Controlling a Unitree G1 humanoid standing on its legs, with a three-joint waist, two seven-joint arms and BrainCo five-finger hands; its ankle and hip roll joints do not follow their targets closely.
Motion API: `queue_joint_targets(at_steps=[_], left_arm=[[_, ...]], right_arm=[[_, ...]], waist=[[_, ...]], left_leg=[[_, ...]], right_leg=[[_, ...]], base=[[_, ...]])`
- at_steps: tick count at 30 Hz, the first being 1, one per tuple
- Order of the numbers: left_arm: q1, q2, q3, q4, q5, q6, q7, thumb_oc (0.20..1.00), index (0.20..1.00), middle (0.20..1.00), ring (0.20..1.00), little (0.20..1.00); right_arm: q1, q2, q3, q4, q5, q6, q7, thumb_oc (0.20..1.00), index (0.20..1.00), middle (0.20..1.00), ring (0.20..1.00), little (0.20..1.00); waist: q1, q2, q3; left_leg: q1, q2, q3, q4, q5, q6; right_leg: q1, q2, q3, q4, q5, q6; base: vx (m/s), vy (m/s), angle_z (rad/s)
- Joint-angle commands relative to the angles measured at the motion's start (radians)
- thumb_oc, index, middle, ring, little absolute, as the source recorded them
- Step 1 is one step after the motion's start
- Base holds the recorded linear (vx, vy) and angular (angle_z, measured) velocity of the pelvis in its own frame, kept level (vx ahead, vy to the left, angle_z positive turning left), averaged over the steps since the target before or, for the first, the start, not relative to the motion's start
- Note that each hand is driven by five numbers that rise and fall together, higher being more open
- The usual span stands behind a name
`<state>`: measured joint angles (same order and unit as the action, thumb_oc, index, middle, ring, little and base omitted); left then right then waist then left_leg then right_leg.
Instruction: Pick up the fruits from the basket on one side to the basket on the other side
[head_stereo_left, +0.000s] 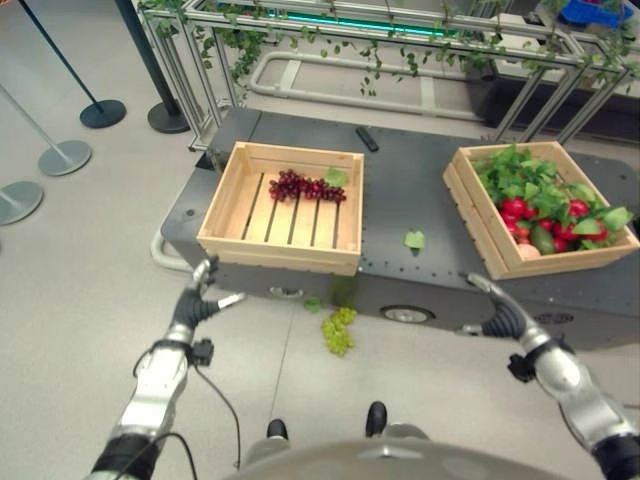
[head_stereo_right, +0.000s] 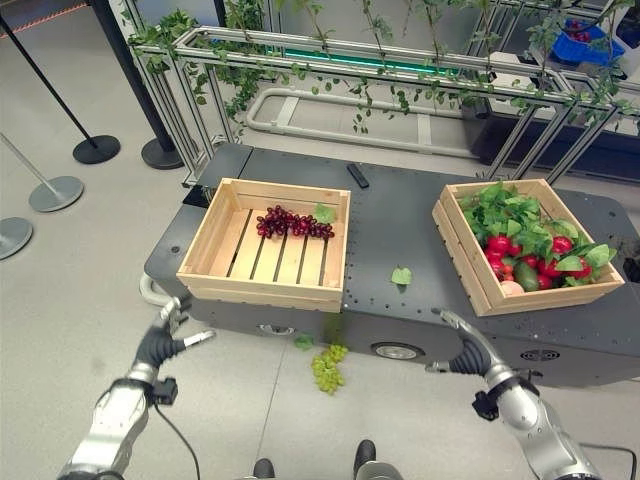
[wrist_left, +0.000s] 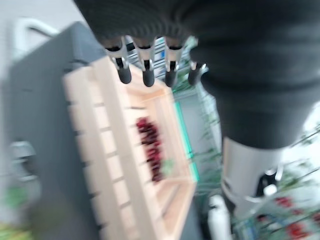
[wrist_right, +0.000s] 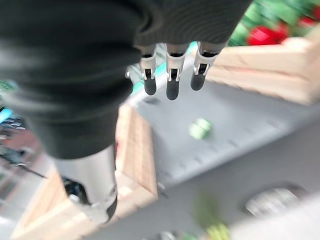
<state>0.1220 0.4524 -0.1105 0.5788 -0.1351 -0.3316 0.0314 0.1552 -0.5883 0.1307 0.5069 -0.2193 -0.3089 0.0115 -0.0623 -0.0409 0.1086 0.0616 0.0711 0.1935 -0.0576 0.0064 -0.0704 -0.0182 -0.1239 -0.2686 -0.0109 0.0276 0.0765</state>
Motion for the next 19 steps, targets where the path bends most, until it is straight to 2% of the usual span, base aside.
queue_joint_targets(at_steps=[1, 3, 5, 6, 7, 9, 19], left_arm=[[-0.05, -0.023, -0.001, 0.143, 0.065, -0.015, 0.033, 1.0, 1.0, 1.0, 1.0, 1.0], [-0.063, -0.059, -0.004, 0.282, 0.102, 0.013, 0.045, 1.0, 1.0, 1.0, 1.0, 1.0], [-0.069, -0.074, -0.003, 0.342, 0.11, 0.025, 0.05, 1.0, 1.0, 1.0, 1.0, 1.0], [-0.073, -0.104, 0.004, 0.444, 0.12, 0.057, 0.05, 1.0, 1.0, 1.0, 1.0, 1.0], [-0.074, -0.104, 0.004, 0.446, 0.12, 0.056, 0.05, 1.0, 1.0, 1.0, 1.0, 1.0], [-0.081, -0.14, 0.013, 0.568, 0.13, 0.099, 0.033, 1.0, 1.0, 1.0, 1.0, 1.0], [-0.106, -0.159, -0.03, 0.586, 0.145, 0.119, 0.005, 1.0, 1.0, 1.0, 1.0, 1.0]], right_arm=[[-0.036, 0.044, 0.066, 0.125, 0.041, -0.002, -0.038, 1.0, 1.0, 1.0, 1.0, 1.0], [-0.053, 0.095, 0.08, 0.25, 0.058, 0.017, -0.051, 1.0, 1.0, 1.0, 1.0, 1.0], [-0.064, 0.12, 0.084, 0.317, 0.071, 0.025, -0.057, 1.0, 1.0, 1.0, 1.0, 1.0], [-0.074, 0.157, 0.077, 0.402, 0.101, 0.043, -0.067, 1.0, 1.0, 1.0, 1.0, 1.0], [-0.076, 0.157, 0.078, 0.404, 0.101, 0.042, -0.067, 1.0, 1.0, 1.0, 1.0, 1.0], [-0.095, 0.197, 0.072, 0.536, 0.133, 0.073, -0.069, 1.0, 1.0, 1.0, 1.0, 1.0], [-0.125, 0.232, 0.068, 0.657, 0.182, 0.105, -0.058, 1.0, 1.0, 1.0, 1.0, 1.0]], waist=[[-0.004, -0.005, 0.013], [-0.005, -0.001, 0.013], [-0.005, 0.0, 0.008], [-0.007, 0.003, 0.003], [-0.007, 0.003, 0.003], [-0.011, 0.008, -0.006], [-0.016, 0.012, -0.019]], left_leg=[[-0.001, -0.023, 0.08, 0.055, -0.043, 0.003], [0.006, -0.022, 0.082, 0.055, -0.046, 0.003], [0.003, -0.021, 0.083, 0.055, -0.042, 0.003], [0.006, -0.02, 0.085, 0.054, -0.043, 0.003], [0.007, -0.02, 0.085, 0.053, -0.043, 0.003], [0.015, -0.02, 0.09, 0.051, -0.042, 0.004], [0.032, -0.018, 0.091, 0.029, -0.033, 0.004]], right_leg=[[0.037, -0.012, 0.014, 0.096, -0.074, 0.072], [0.042, -0.009, 0.019, 0.096, -0.079, 0.069], [0.041, -0.007, 0.02, 0.093, -0.076, 0.066], [0.046, -0.003, 0.024, 0.088, -0.078, 0.062], [0.046, -0.003, 0.025, 0.088, -0.078, 0.062], [0.053, 0.004, 0.033, 0.081, -0.08, 0.058], [0.07, 0.018, 0.039, 0.052, -0.076, 0.049]], base=[[0.0, 0.0, 0.0], [0.0, 0.0, 0.0], [0.0, 0.001, -0.06], [0.01, 0.003, -0.07], [0.01, 0.007, -0.05], [0.01, 0.006, -0.06], [0.0, 0.0, -0.02]])
